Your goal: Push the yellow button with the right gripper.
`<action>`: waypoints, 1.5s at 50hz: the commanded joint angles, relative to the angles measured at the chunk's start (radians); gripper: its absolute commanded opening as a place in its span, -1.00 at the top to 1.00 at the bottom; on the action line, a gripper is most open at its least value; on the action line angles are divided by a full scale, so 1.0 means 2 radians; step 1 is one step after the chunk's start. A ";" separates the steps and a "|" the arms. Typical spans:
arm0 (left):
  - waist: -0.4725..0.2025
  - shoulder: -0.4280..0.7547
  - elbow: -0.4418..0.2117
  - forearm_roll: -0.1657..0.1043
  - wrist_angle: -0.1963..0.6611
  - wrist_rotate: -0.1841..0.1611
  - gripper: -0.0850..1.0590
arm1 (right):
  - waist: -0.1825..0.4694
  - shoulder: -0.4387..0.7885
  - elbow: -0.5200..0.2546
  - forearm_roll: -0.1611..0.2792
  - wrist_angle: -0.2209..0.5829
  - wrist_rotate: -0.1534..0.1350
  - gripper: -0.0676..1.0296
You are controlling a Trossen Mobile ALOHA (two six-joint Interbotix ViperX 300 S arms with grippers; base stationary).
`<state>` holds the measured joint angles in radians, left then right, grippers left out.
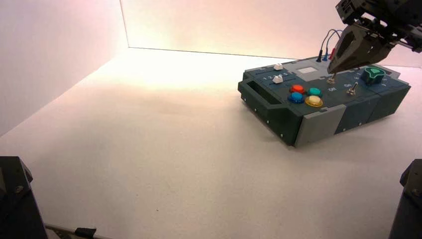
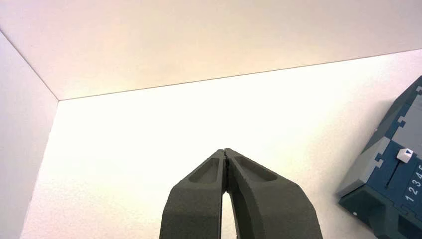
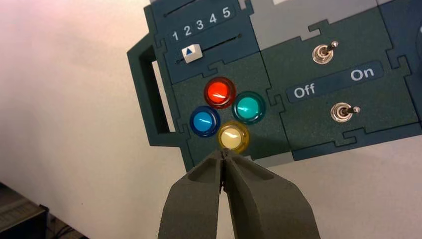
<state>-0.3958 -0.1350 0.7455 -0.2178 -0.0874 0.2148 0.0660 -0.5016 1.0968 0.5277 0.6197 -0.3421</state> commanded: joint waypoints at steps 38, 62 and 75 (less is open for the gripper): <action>-0.001 -0.001 -0.018 0.001 -0.007 0.002 0.91 | 0.048 0.073 -0.026 0.012 -0.048 0.002 0.92; -0.001 0.001 -0.018 0.001 -0.007 0.002 0.91 | 0.041 0.073 -0.012 0.012 -0.054 0.006 0.92; -0.001 0.000 -0.018 0.001 -0.007 0.002 0.91 | 0.041 0.073 -0.008 0.012 -0.061 0.014 0.92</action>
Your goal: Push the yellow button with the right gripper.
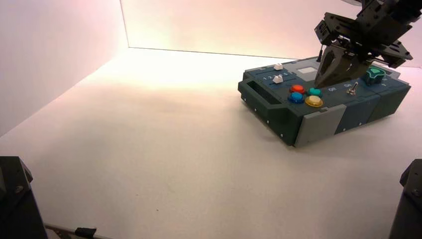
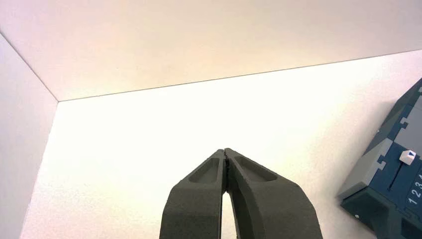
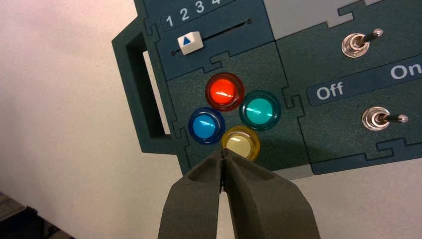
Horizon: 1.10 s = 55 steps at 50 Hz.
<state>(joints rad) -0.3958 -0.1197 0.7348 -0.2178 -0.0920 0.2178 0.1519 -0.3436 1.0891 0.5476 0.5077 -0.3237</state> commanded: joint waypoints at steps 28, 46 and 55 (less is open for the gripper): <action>-0.001 -0.008 -0.012 0.001 -0.005 0.001 0.91 | -0.014 -0.004 0.002 0.001 -0.015 0.008 0.92; -0.001 -0.006 -0.012 0.001 -0.005 0.001 0.91 | -0.013 0.036 -0.002 0.000 -0.026 0.006 0.92; -0.001 -0.005 -0.014 0.001 -0.005 0.001 0.91 | -0.013 0.042 -0.002 0.000 -0.027 0.005 0.92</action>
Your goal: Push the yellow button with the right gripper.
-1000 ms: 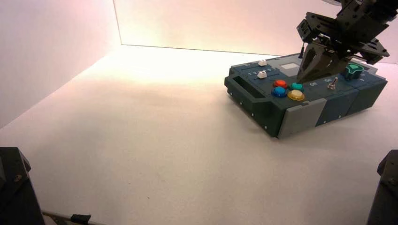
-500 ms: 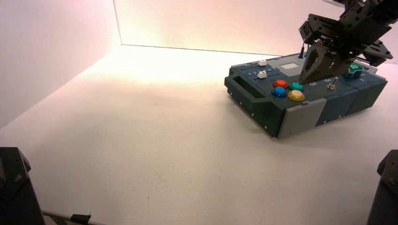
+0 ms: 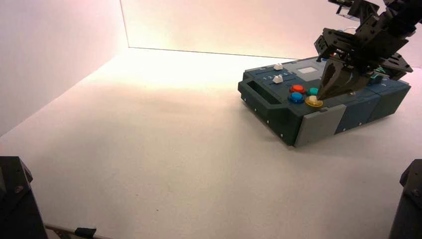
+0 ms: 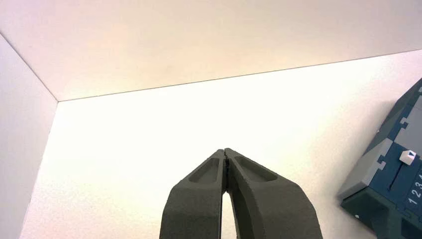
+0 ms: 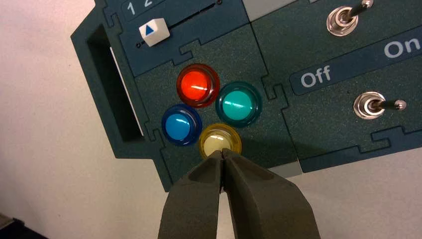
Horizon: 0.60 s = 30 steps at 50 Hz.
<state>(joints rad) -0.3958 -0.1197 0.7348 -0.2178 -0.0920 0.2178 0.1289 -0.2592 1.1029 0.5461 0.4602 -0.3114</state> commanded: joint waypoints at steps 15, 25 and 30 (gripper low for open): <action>-0.001 0.001 -0.015 0.001 -0.005 0.001 0.91 | -0.001 0.018 -0.009 0.001 -0.013 -0.002 0.92; -0.001 0.005 -0.015 0.001 -0.005 0.001 0.91 | 0.001 0.037 -0.015 0.001 -0.021 -0.004 0.92; -0.001 0.004 -0.015 0.001 -0.005 0.001 0.91 | 0.001 0.033 -0.016 0.001 -0.021 -0.004 0.92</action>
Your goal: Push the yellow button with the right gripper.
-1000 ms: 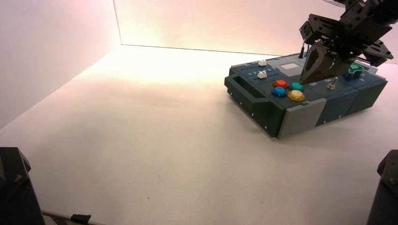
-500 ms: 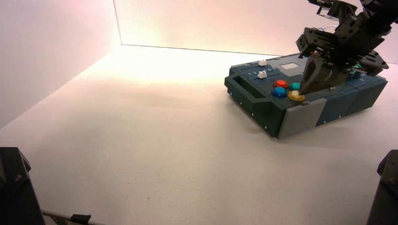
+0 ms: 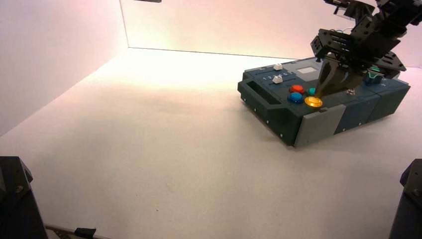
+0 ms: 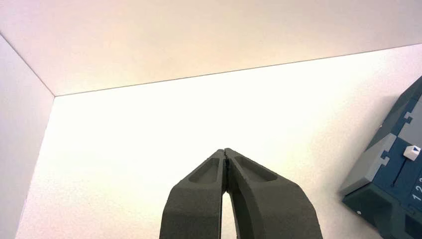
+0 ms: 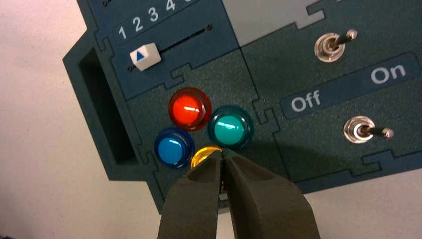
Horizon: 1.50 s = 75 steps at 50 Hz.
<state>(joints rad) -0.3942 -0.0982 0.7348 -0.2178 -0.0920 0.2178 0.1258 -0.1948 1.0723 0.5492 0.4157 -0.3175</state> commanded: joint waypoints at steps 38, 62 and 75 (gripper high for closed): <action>-0.002 -0.017 -0.014 0.001 -0.005 0.001 0.91 | -0.001 -0.083 -0.018 -0.002 0.047 0.005 0.92; -0.002 -0.021 -0.011 0.000 -0.005 0.001 0.91 | -0.001 -0.137 -0.017 -0.005 0.050 0.003 0.92; -0.002 -0.021 -0.011 0.001 -0.005 0.001 0.91 | -0.001 -0.147 -0.015 -0.005 0.048 0.004 0.92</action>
<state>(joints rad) -0.3958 -0.1166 0.7302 -0.2178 -0.0936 0.2178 0.1258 -0.4786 1.0600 0.5354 0.5185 -0.3114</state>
